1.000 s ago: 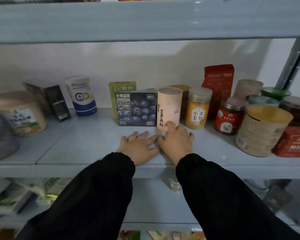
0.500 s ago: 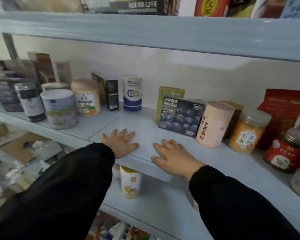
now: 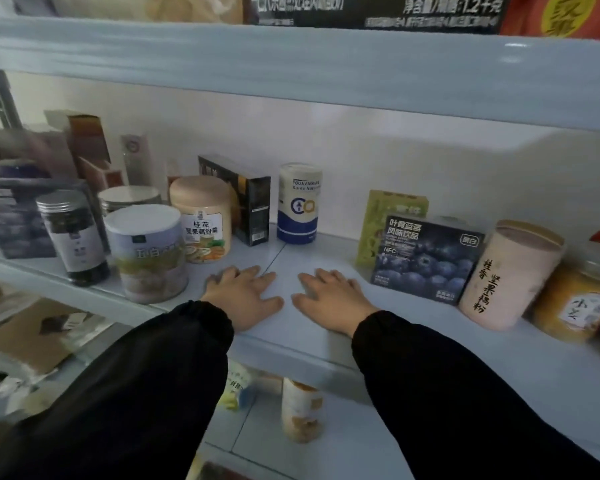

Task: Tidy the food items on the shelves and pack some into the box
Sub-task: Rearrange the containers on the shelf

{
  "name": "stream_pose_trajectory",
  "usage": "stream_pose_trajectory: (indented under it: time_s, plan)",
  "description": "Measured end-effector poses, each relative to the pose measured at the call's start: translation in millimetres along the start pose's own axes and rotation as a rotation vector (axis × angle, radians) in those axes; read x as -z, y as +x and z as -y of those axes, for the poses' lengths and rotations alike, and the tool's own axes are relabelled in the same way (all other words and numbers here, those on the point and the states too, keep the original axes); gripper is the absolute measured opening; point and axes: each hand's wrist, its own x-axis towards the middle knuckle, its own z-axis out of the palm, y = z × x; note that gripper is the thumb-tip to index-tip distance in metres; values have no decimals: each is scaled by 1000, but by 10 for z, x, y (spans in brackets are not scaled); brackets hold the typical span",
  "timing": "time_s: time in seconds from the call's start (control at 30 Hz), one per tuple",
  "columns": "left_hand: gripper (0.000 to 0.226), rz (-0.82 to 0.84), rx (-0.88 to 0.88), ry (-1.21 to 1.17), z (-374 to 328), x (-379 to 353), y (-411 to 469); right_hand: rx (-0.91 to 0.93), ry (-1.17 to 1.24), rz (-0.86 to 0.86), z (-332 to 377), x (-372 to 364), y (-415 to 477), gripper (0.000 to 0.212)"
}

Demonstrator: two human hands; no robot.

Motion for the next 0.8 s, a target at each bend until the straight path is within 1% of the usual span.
stream_pose_trajectory:
  time_s: [0.07, 0.1, 0.13, 0.23, 0.3, 0.4, 0.5, 0.6, 0.63, 0.73, 0.8]
  plan:
    - [74, 6, -4, -23, 5, -19, 61, -9, 14, -20, 27, 9, 149, 64]
    - [74, 2, -3, -33, 3, -36, 86, -22, 42, -41, 31, 10, 240, 66]
    - [73, -11, -3, -43, 5, -57, 107, -50, 97, -67, 29, 5, 355, 72]
    - [75, -47, -7, -65, 38, -130, 141, -162, 335, -179, 28, -3, 693, 106]
    - [76, -52, 0, -69, 58, -164, 161, -179, 475, -270, 31, -9, 909, 114]
    - [75, -56, 9, -98, 71, -153, 191, -165, 599, -390, -12, -6, 1238, 115]
    - [74, -68, -8, -131, 84, -164, 189, -183, 709, -425, -85, 46, 1509, 116]
    - [73, -87, -7, -170, 113, -165, 187, -162, 944, -437, -142, 110, 1716, 135]
    - [73, -90, -6, -181, 118, -163, 188, -153, 998, -448, -160, 130, 1772, 138]
    - [71, -102, -13, -193, 120, -176, 178, -115, 1034, -488, -189, 171, 1907, 134]
    - [70, -110, -11, -196, 138, -190, 171, -93, 1019, -518, -157, 168, 1960, 127]
